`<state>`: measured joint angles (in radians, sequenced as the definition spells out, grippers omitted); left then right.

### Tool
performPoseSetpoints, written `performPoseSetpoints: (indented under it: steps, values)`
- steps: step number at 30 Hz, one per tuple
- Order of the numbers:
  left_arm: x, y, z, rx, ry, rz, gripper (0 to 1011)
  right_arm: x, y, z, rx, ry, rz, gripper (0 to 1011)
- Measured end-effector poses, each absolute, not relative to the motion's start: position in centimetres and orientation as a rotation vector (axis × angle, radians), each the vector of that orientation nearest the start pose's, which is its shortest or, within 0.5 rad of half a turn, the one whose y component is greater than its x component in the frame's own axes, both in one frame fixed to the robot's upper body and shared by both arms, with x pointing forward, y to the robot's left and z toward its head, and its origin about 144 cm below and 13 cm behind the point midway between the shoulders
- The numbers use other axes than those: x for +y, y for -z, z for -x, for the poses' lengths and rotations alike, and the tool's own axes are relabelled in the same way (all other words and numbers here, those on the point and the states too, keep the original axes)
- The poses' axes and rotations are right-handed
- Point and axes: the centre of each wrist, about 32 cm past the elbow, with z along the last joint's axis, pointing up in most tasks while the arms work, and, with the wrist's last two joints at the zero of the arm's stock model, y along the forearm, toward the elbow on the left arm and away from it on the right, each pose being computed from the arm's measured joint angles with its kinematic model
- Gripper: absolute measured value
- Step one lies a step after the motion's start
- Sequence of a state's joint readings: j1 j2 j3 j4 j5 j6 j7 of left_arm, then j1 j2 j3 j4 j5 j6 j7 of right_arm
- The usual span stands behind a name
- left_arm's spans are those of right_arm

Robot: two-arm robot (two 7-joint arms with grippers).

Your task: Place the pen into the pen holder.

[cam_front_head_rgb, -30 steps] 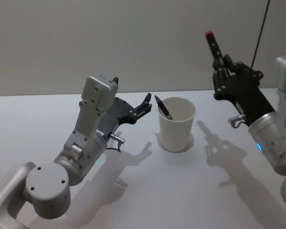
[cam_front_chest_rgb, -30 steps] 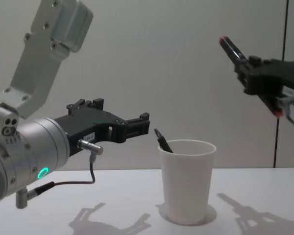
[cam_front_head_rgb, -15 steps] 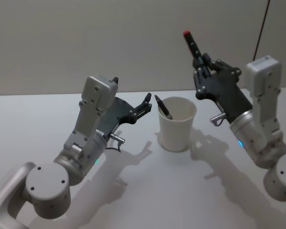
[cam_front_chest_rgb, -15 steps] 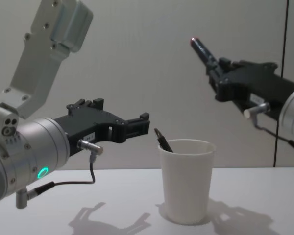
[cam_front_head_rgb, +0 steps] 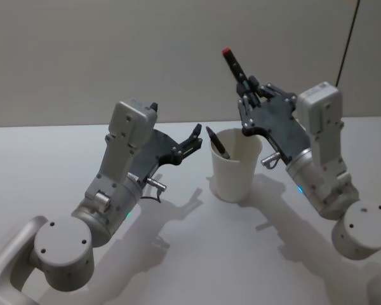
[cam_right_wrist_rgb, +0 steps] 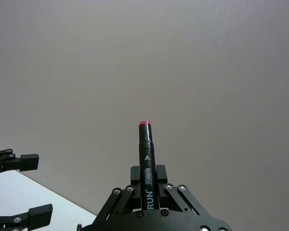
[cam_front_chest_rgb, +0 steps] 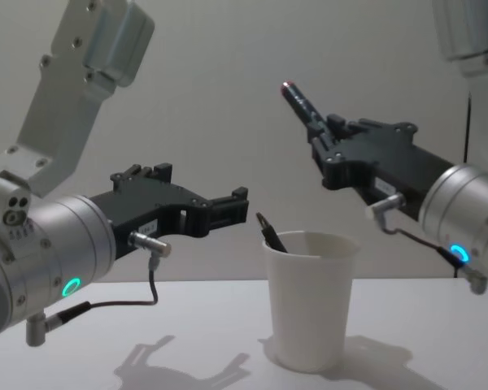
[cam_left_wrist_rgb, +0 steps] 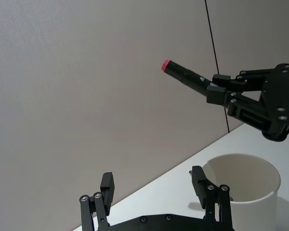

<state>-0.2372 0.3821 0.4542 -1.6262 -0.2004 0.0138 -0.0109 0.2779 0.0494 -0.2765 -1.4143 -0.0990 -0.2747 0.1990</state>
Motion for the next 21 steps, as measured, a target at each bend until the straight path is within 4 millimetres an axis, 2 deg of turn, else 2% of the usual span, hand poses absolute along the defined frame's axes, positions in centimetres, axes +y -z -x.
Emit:
performPoseSetpoints:
  steps: [21]
  values:
    - [19.8,-120.4,-49.2,-0.268,-1.124,-0.061,1001,-14.5,-116.7,-54.4,-0.437,1.028,-0.176,179]
